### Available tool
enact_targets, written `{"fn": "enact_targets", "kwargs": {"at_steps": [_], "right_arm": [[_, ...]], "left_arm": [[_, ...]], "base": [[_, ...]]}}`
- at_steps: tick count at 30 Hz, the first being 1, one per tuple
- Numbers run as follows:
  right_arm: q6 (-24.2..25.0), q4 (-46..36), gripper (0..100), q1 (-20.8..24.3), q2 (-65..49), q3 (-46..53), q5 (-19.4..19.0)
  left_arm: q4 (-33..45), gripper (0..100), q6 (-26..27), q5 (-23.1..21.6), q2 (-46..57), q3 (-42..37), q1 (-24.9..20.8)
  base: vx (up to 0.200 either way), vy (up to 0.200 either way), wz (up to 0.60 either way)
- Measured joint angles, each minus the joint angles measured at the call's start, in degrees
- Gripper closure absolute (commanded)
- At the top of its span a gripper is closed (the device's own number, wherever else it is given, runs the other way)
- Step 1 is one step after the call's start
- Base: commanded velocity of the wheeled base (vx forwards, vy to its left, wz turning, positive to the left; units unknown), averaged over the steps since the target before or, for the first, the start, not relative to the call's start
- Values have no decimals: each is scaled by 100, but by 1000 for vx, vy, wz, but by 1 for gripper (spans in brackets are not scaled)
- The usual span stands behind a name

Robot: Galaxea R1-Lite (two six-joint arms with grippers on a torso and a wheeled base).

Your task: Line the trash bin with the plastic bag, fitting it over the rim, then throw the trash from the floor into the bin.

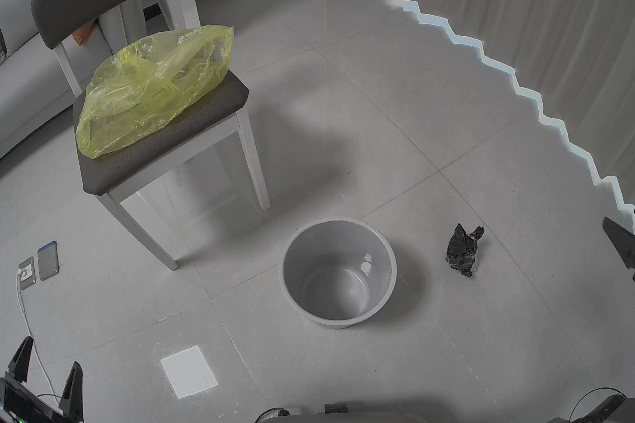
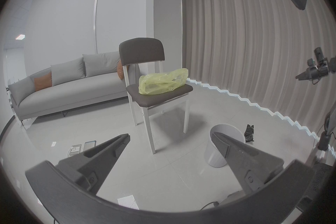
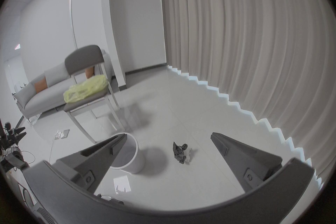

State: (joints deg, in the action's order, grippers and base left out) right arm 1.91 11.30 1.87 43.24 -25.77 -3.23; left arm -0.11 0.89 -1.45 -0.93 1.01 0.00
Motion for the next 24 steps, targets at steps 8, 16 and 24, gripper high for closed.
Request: {"fn": "enact_targets", "kwargs": {"at_steps": [8,16,24], "right_arm": [[-189,211,0,13,2271,-1108,-29],[-346,-55,0,4,4551,-2734,-51],[-480,-769,0,-35,6780,-4966,-73]], "left_arm": [[1,0,0,-13,0,0,0],[4,0,-35,-7,0,0,0],[4,0,-99,28,0,0,0]], "base": [[0,0,0],[0,0,0],[0,0,0]]}}
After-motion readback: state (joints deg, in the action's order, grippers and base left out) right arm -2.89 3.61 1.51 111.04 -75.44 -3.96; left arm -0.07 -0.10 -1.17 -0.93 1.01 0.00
